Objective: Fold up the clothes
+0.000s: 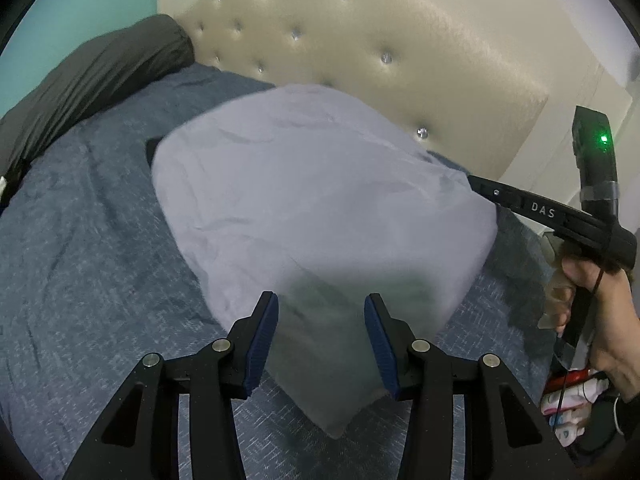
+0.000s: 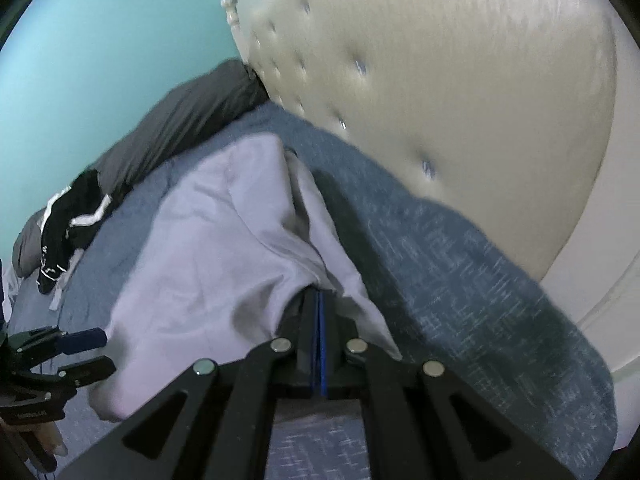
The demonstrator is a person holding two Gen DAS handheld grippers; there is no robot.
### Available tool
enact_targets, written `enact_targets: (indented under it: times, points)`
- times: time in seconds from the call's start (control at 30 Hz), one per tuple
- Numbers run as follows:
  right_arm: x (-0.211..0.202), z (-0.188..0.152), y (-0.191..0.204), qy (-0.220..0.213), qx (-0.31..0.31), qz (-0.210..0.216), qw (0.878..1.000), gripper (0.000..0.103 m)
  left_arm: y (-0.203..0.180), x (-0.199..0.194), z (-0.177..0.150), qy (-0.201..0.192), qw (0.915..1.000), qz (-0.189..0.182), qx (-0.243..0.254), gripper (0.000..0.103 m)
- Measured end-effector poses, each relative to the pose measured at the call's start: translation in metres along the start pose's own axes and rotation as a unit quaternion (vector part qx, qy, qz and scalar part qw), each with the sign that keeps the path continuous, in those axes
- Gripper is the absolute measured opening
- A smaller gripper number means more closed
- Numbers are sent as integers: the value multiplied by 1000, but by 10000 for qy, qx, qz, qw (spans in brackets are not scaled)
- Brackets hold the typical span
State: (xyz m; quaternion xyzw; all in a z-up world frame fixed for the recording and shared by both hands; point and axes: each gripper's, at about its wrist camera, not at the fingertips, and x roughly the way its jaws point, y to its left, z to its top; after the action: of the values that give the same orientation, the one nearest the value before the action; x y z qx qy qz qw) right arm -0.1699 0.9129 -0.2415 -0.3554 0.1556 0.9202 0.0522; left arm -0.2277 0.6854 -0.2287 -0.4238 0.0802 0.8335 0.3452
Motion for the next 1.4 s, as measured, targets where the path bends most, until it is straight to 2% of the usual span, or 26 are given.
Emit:
enact_targets:
  times: [0.3,0.73,1.4]
  points:
    - [-44,6,29,-135,5,136,9998,0,1,-46,-1,-154,9998,5,-80,48]
    - [-102,15,69,-325,84,101,9994,0,-7,-118,1,-446,9988,115,-159,48]
    - [-236,0,140,-761,93,259,9967,1,-37,-261,-25,-989,9946,229,-223,49]
